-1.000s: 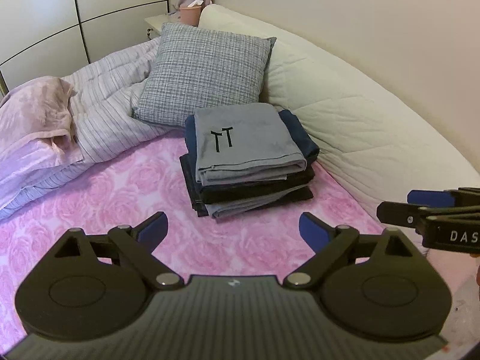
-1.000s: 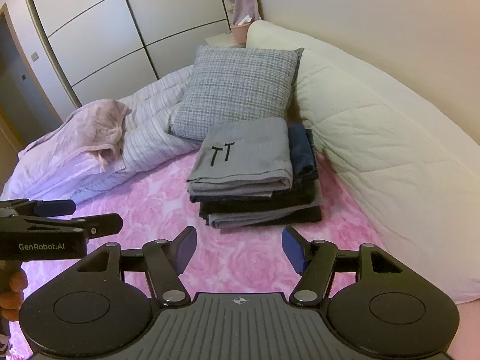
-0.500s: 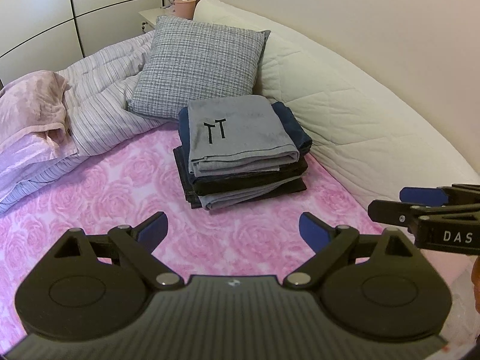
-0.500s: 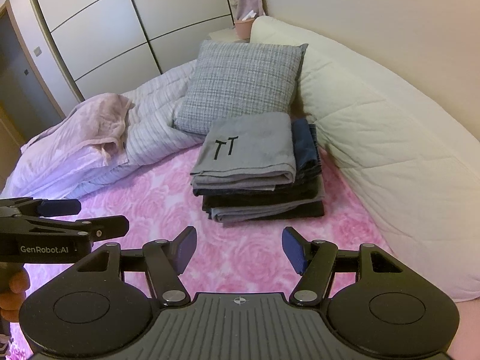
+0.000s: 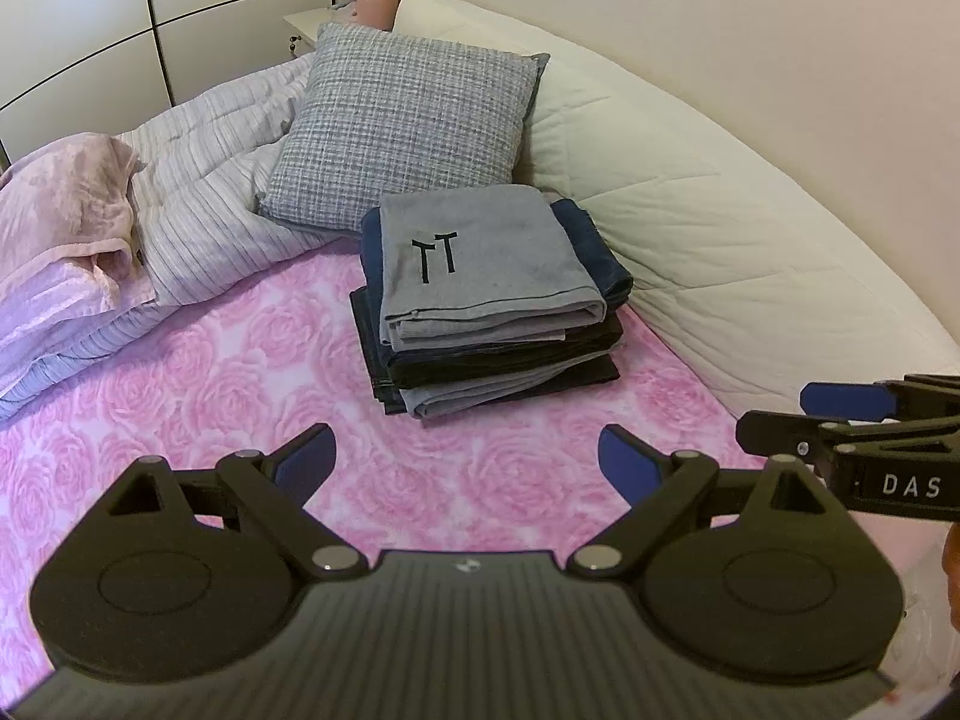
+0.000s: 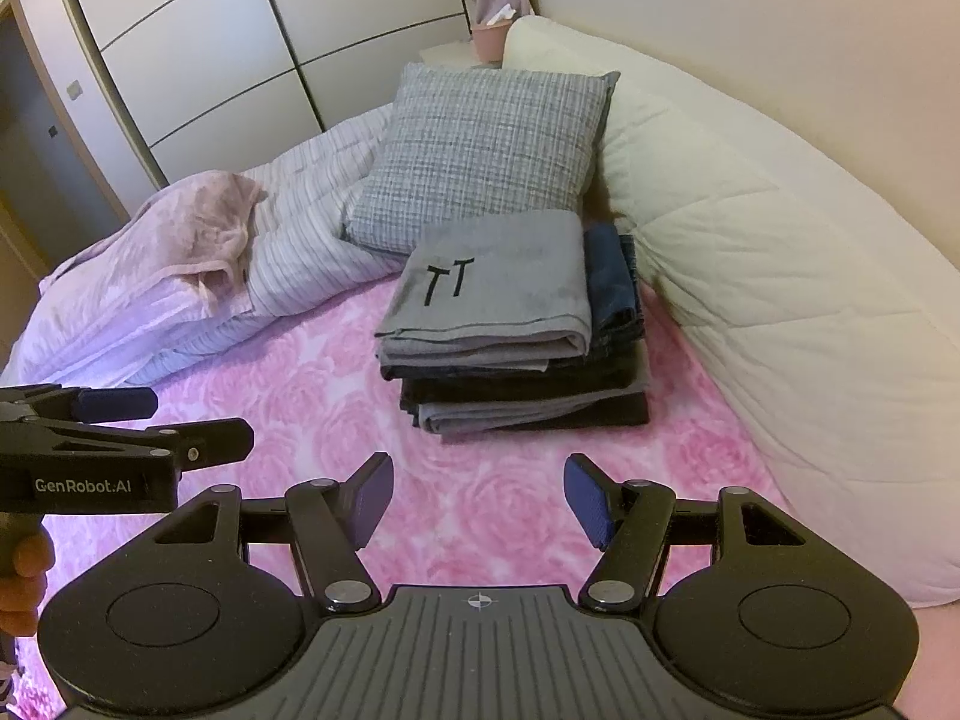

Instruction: Organize objects

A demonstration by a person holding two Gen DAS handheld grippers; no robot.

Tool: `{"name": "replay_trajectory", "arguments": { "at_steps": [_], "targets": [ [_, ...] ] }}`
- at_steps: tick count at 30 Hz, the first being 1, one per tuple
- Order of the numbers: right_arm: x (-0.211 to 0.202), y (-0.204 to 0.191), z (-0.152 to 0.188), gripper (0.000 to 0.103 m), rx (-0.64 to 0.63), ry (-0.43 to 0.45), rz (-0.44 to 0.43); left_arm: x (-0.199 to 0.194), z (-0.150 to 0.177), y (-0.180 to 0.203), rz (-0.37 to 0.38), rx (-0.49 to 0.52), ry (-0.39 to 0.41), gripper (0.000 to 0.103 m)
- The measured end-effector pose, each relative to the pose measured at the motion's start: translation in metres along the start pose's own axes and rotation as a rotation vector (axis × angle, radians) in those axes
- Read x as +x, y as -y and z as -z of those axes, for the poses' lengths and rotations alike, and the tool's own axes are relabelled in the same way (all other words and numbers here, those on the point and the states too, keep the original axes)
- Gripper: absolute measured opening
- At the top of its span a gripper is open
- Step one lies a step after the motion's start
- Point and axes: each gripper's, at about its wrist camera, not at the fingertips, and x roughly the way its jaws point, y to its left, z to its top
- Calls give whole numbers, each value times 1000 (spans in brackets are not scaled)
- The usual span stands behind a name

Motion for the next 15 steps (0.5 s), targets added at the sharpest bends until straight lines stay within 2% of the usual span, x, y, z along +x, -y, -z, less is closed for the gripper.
{"name": "replay_trajectory", "arguments": {
  "at_steps": [15],
  "targets": [
    [5,4,-4,60,7,-5,0,7,-1,3,3,6,-6,92]
  ]
}}
